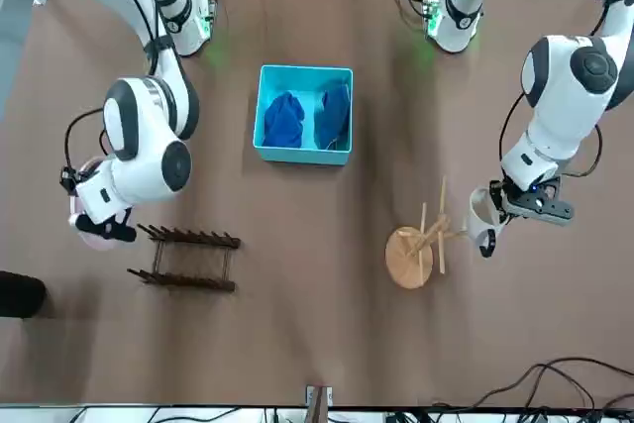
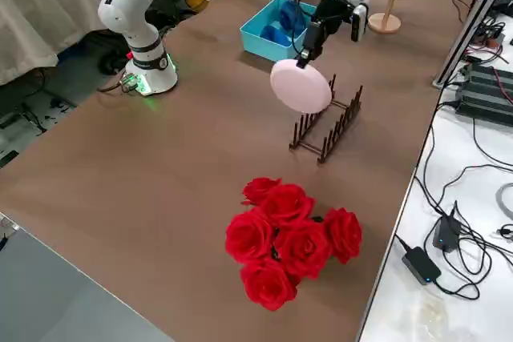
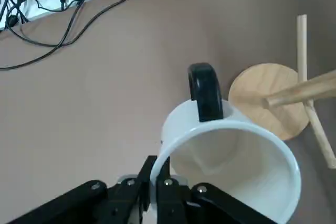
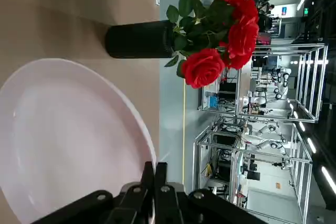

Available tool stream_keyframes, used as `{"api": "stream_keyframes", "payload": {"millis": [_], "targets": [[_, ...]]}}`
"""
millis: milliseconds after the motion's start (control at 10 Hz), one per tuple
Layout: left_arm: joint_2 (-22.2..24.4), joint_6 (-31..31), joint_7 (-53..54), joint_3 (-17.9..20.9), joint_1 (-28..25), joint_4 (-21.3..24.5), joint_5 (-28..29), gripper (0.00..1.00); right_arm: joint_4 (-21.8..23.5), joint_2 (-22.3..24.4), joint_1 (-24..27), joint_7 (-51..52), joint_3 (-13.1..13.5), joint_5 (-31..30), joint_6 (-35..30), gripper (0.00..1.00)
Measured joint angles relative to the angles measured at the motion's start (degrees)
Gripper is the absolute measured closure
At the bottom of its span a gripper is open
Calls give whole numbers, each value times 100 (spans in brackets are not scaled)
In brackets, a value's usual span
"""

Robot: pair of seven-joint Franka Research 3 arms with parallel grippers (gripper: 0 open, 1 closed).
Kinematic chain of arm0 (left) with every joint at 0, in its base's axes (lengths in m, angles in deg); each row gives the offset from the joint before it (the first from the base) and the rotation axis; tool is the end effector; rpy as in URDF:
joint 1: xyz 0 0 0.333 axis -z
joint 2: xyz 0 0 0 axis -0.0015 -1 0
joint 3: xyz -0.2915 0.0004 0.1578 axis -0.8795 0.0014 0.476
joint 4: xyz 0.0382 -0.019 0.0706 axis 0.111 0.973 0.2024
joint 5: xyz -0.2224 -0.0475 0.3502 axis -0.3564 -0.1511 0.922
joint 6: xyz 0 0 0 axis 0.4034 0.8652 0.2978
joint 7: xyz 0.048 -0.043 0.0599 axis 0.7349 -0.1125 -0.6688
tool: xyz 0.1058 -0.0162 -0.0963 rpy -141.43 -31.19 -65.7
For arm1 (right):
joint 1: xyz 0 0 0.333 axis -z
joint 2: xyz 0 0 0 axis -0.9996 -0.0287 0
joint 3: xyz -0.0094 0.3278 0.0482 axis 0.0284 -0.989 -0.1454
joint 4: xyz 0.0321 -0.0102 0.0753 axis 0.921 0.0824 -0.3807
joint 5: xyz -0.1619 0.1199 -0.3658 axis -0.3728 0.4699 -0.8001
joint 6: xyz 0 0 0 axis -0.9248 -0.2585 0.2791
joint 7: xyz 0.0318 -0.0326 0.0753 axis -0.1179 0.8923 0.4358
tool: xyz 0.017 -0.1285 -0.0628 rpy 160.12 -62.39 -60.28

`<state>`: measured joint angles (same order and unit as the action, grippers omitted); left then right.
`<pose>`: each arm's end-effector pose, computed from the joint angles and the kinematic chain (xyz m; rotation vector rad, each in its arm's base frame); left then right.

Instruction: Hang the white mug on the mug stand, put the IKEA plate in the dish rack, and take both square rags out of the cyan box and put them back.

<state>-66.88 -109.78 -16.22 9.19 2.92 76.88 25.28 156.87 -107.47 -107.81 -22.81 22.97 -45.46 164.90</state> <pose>0.6216 -0.0744 0.3868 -2.9977 0.4603 -0.4513 0.6594 0.0910 0.4027 2.0143 -0.0545 -0.0494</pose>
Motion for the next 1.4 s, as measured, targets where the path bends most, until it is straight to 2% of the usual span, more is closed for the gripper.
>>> {"api": "stream_keyframes", "payload": {"millis": [400, 1100, 1400], "targets": [[55, -128, -251, -344, 11, 242, 252, 94, -505, -710, -71, -631, 0, -24, 6, 97], [-219, -187, -947, -799, 29, 204, 437, 92, -801, -1067, -71, -982, 13, -29, 26, 97], [-316, -187, -1104, -838, 28, -5, 437, 49, -868, -1182, -68, -1150, 44, -29, 142, 97]]}}
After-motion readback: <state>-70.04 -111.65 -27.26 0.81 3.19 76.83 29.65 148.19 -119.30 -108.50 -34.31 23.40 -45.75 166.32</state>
